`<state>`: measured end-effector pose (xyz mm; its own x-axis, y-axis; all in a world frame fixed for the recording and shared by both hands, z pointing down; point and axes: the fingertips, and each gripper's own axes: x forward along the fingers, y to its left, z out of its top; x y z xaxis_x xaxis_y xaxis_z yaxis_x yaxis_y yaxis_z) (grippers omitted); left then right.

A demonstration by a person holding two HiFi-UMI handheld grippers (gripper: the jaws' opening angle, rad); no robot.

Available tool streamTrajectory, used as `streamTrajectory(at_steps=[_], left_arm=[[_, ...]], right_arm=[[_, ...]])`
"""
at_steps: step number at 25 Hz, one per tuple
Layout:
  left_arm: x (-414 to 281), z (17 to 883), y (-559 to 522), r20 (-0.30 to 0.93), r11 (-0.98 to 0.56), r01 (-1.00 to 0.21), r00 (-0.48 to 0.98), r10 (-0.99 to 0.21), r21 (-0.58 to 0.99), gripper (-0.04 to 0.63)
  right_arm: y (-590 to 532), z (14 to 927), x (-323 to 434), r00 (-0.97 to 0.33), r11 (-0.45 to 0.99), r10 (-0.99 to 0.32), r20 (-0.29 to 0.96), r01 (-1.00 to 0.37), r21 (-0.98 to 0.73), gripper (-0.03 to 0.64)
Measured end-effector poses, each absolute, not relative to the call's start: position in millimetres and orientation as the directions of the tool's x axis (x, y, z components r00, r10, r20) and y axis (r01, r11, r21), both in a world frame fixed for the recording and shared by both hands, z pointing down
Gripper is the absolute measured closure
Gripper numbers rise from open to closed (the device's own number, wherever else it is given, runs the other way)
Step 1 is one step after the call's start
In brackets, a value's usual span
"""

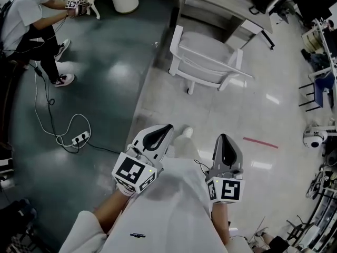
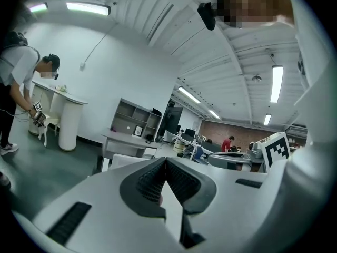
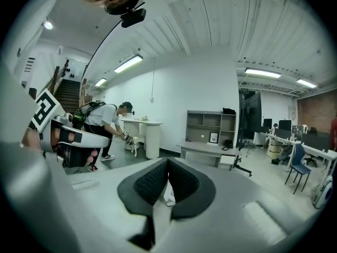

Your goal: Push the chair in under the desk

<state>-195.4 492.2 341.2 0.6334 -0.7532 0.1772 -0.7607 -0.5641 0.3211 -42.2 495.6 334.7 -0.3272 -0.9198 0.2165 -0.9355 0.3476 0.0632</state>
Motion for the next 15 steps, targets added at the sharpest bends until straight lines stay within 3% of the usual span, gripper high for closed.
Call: streamTrajectory(at_steps=[6, 15], left_arm=[[-193, 342, 453, 0.18, -0.591, -0.755, 0.648, -0.74, 0.284, 0.586], [-147, 331, 349, 0.209, -0.605, -0.762, 0.646, -0.734, 0.232, 0.564]], right_arm=[[451, 341, -42, -0.343, 0.356, -0.923, 0.175, -0.933, 0.05, 0.597], [345, 344, -1, -0.377, 0.384, -0.911, 0.166, -0.923, 0.01, 0.497]])
